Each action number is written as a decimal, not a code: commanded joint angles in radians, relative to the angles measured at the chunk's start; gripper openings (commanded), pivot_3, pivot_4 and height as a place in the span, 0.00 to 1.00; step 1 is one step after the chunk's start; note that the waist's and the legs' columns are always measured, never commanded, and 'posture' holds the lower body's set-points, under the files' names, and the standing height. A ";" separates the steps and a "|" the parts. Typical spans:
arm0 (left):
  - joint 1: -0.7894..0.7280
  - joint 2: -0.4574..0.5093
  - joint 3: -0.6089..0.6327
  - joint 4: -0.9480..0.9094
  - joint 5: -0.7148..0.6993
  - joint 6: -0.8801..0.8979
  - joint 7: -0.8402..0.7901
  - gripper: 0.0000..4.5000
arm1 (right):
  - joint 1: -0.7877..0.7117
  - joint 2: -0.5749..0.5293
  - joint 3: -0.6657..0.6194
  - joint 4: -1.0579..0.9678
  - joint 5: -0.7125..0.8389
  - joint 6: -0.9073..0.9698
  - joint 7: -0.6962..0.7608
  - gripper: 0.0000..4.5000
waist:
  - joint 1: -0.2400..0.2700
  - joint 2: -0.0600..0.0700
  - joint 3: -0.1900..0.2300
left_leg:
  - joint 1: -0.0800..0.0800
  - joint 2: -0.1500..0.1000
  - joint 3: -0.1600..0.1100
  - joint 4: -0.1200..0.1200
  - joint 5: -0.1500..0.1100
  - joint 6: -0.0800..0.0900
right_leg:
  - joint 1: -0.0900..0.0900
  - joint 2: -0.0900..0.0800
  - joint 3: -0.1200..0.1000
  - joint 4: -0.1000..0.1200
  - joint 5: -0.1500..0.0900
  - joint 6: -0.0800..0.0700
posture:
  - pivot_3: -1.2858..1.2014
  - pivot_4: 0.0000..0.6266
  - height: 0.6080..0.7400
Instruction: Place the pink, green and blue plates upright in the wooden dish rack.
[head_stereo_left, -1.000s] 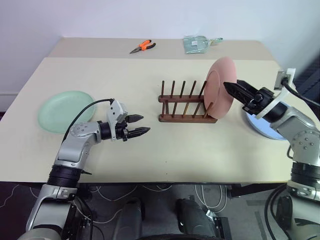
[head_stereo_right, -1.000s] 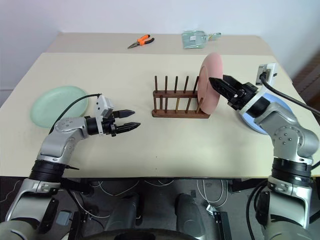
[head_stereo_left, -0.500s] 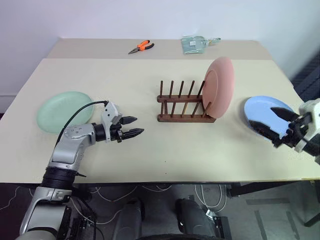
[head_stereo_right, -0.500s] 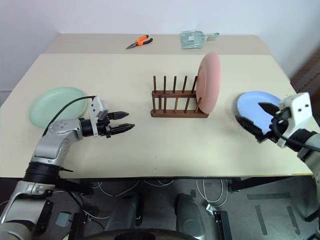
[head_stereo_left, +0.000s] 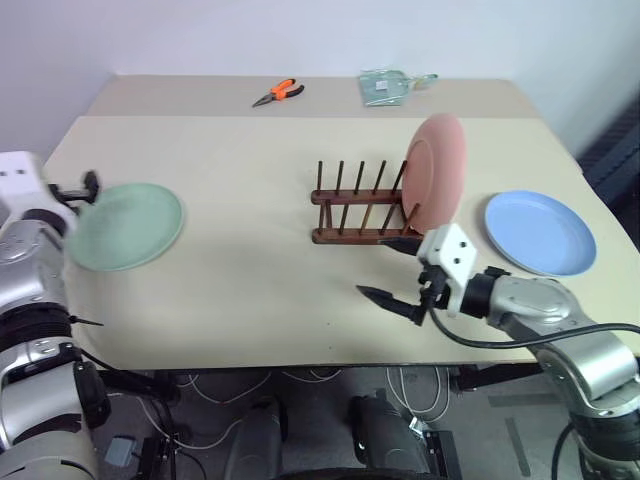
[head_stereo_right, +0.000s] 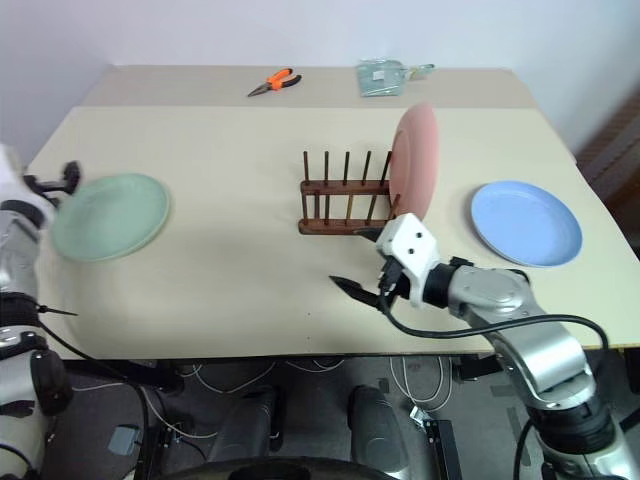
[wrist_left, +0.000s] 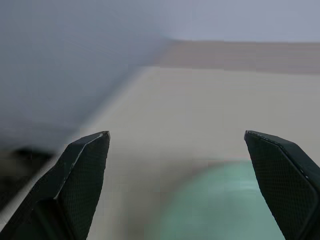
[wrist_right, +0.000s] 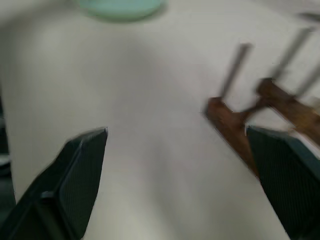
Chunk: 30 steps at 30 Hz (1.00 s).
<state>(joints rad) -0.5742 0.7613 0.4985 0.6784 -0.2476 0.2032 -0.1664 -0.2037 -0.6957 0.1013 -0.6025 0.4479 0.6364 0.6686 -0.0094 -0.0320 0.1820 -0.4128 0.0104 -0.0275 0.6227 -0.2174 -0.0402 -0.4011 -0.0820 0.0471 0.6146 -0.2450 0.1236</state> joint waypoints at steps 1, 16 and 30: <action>0.066 -0.021 0.064 -0.052 -0.040 0.073 0.051 0.98 | -0.007 -0.008 0.015 0.000 -0.026 -0.033 0.027 1.00 | 0.007 -0.001 -0.001 | 0.000 0.000 0.000 0.000 0.000 0.000 | 0.000 0.000 0.000 0.000 0.000 0.000 | 0.52 0.24 0.94; 0.162 -0.161 0.155 -0.275 -0.252 0.378 0.026 0.49 | -0.008 0.005 0.019 0.025 -0.066 -0.068 0.058 1.00 | 0.013 -0.004 -0.002 | 0.000 0.002 -0.001 0.003 0.000 -0.001 | 0.001 0.001 -0.001 0.000 -0.002 -0.006 | 0.52 0.24 0.94; 0.088 -0.195 0.095 -0.325 -0.288 0.318 -0.060 0.99 | 0.049 0.005 0.006 -0.013 -0.081 -0.057 0.036 1.00 | 0.019 -0.004 -0.002 | 0.000 0.002 -0.001 0.004 0.000 -0.001 | 0.002 0.001 -0.001 -0.001 -0.002 -0.006 | 0.52 0.24 0.94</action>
<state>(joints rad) -0.4784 0.5652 0.6041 0.3980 -0.5245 0.5163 -0.2142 -0.1535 -0.6919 0.1347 -0.5689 0.3667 0.5900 0.7103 0.0092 -0.0360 0.1803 -0.4125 0.0123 -0.0282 0.6263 -0.2176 -0.0408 -0.3991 -0.0814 0.0458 0.6140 -0.2467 0.1178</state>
